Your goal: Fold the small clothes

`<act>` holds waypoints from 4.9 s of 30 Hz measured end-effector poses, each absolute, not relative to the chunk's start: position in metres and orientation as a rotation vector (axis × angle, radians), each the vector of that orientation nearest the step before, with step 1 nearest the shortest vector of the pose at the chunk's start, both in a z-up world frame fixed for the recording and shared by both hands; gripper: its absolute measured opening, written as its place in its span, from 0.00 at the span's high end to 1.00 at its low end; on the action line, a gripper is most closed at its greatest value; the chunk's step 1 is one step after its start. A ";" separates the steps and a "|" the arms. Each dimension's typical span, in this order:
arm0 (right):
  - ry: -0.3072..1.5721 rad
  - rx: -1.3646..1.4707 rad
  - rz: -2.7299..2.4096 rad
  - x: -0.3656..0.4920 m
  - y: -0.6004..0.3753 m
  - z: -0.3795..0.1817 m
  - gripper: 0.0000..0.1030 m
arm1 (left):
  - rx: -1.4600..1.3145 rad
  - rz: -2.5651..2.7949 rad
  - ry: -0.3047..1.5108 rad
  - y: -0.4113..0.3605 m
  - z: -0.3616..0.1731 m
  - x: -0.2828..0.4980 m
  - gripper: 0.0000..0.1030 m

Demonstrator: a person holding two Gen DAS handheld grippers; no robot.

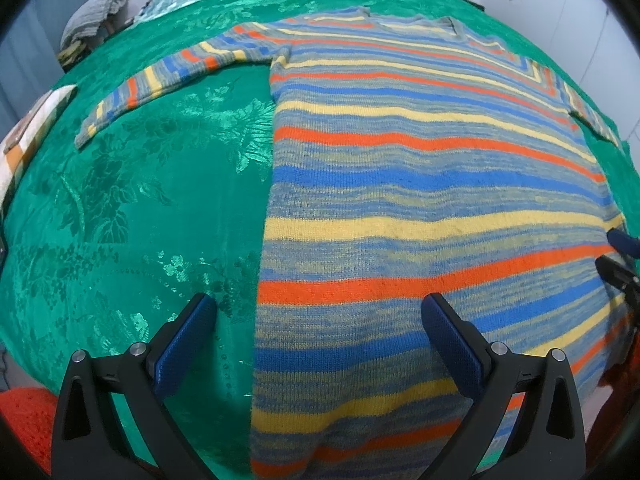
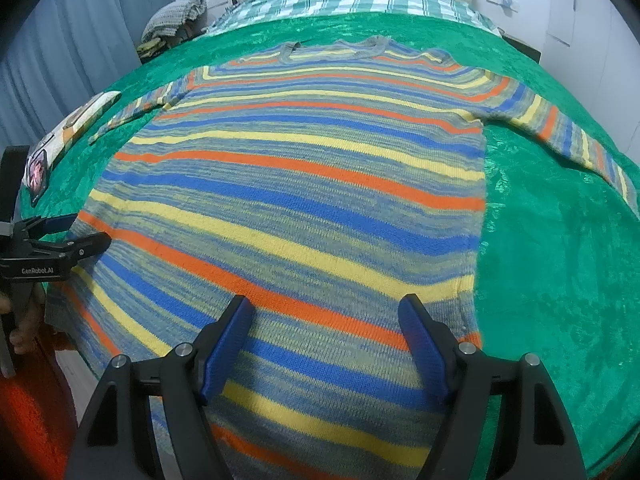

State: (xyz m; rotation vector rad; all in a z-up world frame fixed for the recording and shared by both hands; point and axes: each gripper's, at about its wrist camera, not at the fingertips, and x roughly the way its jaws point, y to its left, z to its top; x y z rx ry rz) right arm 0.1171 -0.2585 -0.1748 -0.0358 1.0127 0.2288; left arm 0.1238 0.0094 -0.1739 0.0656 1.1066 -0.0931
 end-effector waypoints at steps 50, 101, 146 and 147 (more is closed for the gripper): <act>0.963 0.442 0.396 0.389 -0.292 -0.037 0.43 | -0.343 0.120 0.999 0.111 -0.149 0.125 0.01; 0.950 0.047 -0.018 0.109 -0.381 -0.157 0.32 | -0.146 0.059 0.984 0.062 -0.148 0.119 0.01; 0.974 0.050 -0.012 0.119 -0.375 -0.172 0.17 | -0.264 0.159 0.986 0.229 -0.086 0.345 0.99; 0.975 0.050 -0.010 0.119 -0.375 -0.173 0.17 | -0.195 0.112 0.950 0.206 -0.062 0.351 0.99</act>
